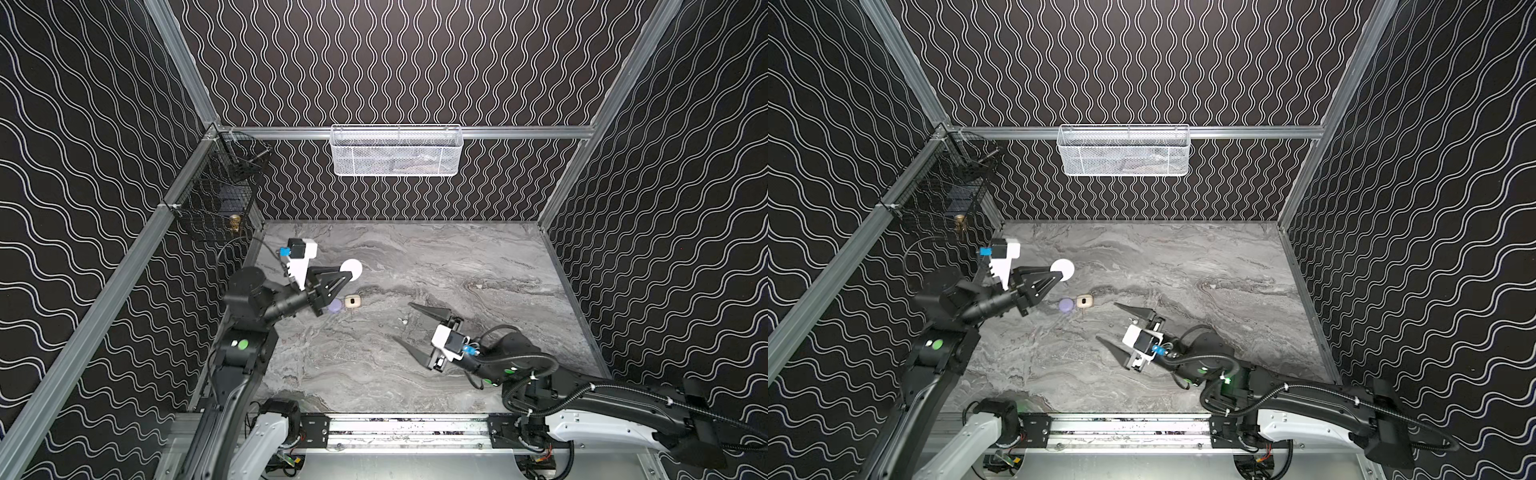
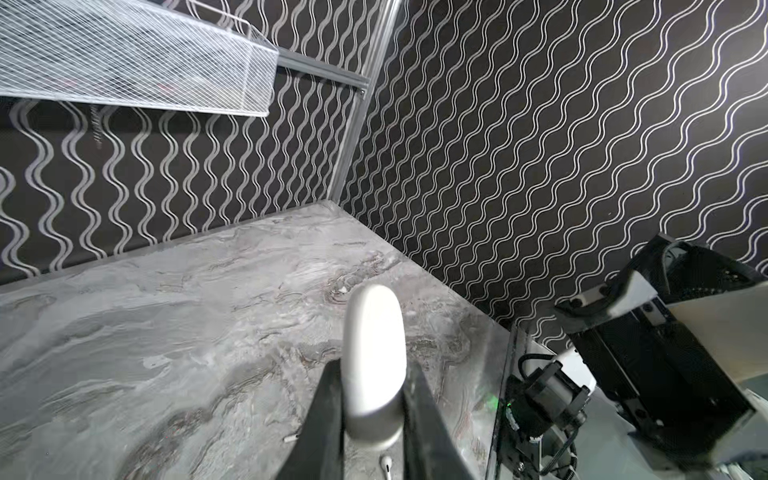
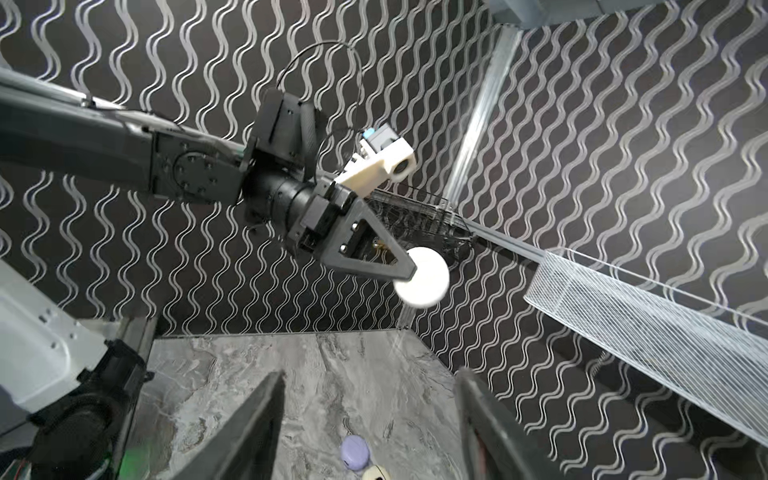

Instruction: Insert the wireless bluetooth earbuds into the charging case

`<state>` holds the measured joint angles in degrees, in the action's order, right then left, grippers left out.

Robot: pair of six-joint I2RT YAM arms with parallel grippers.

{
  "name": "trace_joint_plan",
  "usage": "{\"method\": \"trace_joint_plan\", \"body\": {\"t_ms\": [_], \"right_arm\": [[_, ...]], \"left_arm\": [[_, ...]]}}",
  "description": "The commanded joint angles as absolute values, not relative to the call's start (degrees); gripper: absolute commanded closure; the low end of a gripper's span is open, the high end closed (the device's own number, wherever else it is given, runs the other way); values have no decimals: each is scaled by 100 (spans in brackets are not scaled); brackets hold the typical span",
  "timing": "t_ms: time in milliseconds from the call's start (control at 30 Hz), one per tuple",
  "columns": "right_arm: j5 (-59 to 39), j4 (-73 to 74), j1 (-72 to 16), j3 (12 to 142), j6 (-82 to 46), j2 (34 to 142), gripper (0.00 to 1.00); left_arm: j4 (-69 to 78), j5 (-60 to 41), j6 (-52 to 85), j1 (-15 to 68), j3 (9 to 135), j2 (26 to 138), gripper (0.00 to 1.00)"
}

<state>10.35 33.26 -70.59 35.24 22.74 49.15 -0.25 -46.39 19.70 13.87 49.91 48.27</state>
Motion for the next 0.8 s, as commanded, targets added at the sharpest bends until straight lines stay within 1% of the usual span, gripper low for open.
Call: {"method": "trace_joint_plan", "body": {"t_ms": [0, 67, 133, 233, 300, 433, 567, 767], "right_arm": [[1406, 3120, -6739, 3370, 1454, 4626, 38], [1125, 2989, -6316, 3239, 1088, 4414, 39], [797, 2874, -5913, 3117, 834, 4300, 41], [294, 2756, -5449, 2911, 679, 4204, 44], [-20, 2779, -5310, 2733, 710, 4142, 45], [-504, 2779, -5170, 2514, 883, 4096, 48], [-957, 2648, -5107, 2509, 1028, 4277, 48], [-1152, 2757, -5087, 2522, 1059, 4820, 49]], "left_arm": [[625, -3625, 1523, 2416, 4863, 4977, 100], [562, -2787, 712, 3358, 4714, 5142, 100], [864, -2696, 198, 3686, 4431, 5349, 100], [1918, -3105, -40, 3805, 3757, 5615, 100], [2443, -3225, -51, 3823, 3450, 5707, 100], [2930, -3267, 182, 3930, 3084, 5553, 100], [2987, -3113, -77, 4220, 2667, 5317, 100], [3276, -3252, -112, 4274, 2538, 5558, 100]]}}
